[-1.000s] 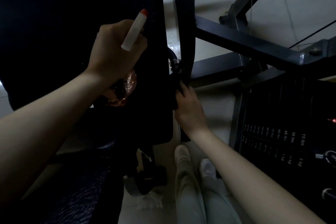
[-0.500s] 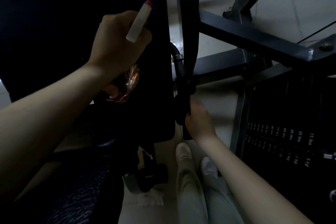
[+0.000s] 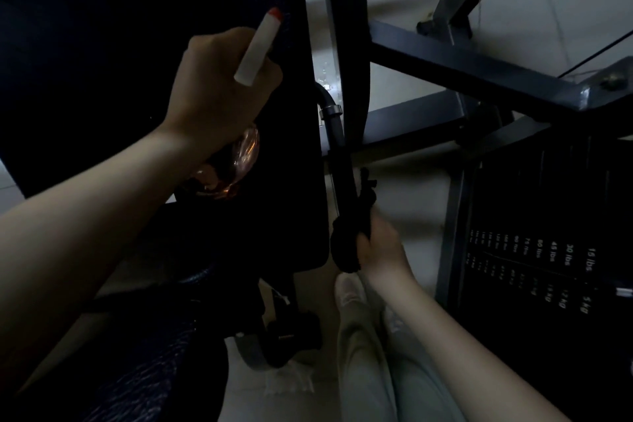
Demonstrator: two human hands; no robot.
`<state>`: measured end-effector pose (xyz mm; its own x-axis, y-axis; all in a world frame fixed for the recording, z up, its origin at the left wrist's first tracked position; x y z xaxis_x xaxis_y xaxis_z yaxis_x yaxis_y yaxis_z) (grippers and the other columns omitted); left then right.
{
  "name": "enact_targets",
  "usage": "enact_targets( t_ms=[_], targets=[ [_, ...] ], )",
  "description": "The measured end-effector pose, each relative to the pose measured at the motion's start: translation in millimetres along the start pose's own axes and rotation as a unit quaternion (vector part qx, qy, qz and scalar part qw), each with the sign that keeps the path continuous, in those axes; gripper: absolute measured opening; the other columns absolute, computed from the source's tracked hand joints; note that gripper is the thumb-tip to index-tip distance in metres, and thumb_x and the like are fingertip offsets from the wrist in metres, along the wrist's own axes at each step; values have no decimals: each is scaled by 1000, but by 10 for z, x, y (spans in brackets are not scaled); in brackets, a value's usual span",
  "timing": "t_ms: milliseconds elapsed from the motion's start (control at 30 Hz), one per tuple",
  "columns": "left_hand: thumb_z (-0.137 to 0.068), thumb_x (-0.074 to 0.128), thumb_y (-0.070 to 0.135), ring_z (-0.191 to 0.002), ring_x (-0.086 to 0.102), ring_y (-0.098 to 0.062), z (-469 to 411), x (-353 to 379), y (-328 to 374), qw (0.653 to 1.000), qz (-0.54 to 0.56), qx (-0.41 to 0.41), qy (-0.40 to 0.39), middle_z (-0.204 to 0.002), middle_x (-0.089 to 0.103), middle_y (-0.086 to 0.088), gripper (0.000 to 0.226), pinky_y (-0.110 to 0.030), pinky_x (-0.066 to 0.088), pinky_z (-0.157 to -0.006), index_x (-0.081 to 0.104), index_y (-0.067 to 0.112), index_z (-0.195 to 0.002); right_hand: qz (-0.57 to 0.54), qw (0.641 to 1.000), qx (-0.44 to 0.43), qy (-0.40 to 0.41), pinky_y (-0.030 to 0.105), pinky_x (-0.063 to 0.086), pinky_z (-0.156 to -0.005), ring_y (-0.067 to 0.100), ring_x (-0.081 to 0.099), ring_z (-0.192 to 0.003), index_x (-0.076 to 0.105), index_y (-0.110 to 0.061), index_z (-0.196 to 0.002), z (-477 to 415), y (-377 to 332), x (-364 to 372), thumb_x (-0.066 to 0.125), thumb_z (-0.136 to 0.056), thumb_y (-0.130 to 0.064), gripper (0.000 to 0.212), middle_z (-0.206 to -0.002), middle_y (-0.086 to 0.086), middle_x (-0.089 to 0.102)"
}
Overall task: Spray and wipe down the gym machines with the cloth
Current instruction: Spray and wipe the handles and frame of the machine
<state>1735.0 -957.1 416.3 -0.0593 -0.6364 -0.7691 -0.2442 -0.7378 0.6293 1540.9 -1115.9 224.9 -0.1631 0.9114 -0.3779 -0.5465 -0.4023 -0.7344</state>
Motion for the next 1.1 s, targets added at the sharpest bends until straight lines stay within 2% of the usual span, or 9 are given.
enact_targets(
  t_ms=[100, 267, 367, 467, 600, 767, 900, 1000, 1100],
  targets=[
    [-82, 52, 26, -66, 62, -32, -18, -5, 7, 1000, -21, 5, -1, -74, 64, -17, 28, -49, 48, -60, 59, 0, -76, -43, 996, -41, 72, 42, 40, -101, 31, 45, -125, 25, -15, -147, -188, -331, -10, 43, -96, -31, 56, -141, 14, 42],
    [-82, 51, 27, -65, 62, -33, -8, 20, 19, 1000, -25, 10, -1, -76, 65, -16, 28, -48, 48, -55, 60, 0, -77, 141, 987, -45, 68, 42, 43, -93, 32, 45, -121, 11, -19, -151, 127, -235, 96, 44, -96, -19, 64, -142, 12, 38],
    [-84, 52, 28, -63, 61, -34, -13, 24, -7, 1000, -14, -1, -2, -74, 65, -17, 30, -49, 47, -56, 59, 0, -76, 155, 987, -12, 40, 41, 44, -93, 29, 45, -120, 18, -22, -150, 250, -131, 2, 40, -95, -12, 60, -141, 9, 39],
    [-84, 52, 30, -66, 62, -31, -43, 24, 0, 1000, -11, 3, -14, -76, 65, -16, 32, -49, 48, -59, 60, 0, -79, 109, 979, -100, 142, 44, 43, -97, 36, 42, -126, 33, -13, -146, 91, -434, -159, 45, -90, -2, 59, -144, 15, 38],
    [-82, 49, 34, -70, 63, -33, -41, 13, -3, 1000, -17, 2, -12, -80, 66, -18, 38, -50, 50, -62, 61, -3, -84, 210, 935, -227, 171, 48, 46, -92, 48, 31, -133, 34, 0, -142, -243, -720, 52, 60, -79, 9, 69, -149, 26, 28],
    [-83, 51, 30, -69, 61, -32, -8, 16, 3, 1000, -24, 7, -15, -79, 65, -18, 33, -48, 48, -61, 60, -2, -80, 369, 855, -320, 173, 48, 54, -79, 47, 47, -117, 41, -1, -126, 67, -534, 151, 36, -77, -6, 50, -130, 27, 51],
    [-83, 51, 32, -65, 60, -30, -25, 19, -7, 1000, -26, 0, -14, -76, 63, -16, 33, -45, 47, -60, 59, 0, -79, 347, 880, -299, 127, 41, 57, -59, 45, 54, -112, 58, -1, -114, 276, -259, 138, 44, -75, -2, 41, -126, 20, 59],
    [-81, 48, 36, -66, 61, -28, -44, 21, -12, 999, -37, 2, -22, -76, 64, -15, 37, -45, 48, -59, 60, 1, -80, 289, 915, -270, 84, 45, 58, -71, 37, 39, -120, 44, -3, -125, 432, -192, 105, 76, -61, 1, 72, -136, 18, 42],
    [-81, 48, 37, -67, 62, -28, -53, 9, -9, 999, -41, 6, -17, -77, 65, -15, 37, -45, 49, -58, 60, 2, -79, 237, 956, -143, 94, 45, 50, -91, 39, 38, -130, 22, -8, -148, 223, -206, 92, 72, -75, -3, 89, -152, 21, 22]
  ],
)
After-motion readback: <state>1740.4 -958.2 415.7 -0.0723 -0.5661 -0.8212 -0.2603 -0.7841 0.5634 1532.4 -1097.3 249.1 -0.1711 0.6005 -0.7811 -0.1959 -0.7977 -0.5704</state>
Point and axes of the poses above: each hand's wrist, its own z-axis away from the middle knuckle, its own x-axis out of the palm, y = z × x, the point moved 5 cm from there along -z, towards the middle knuckle
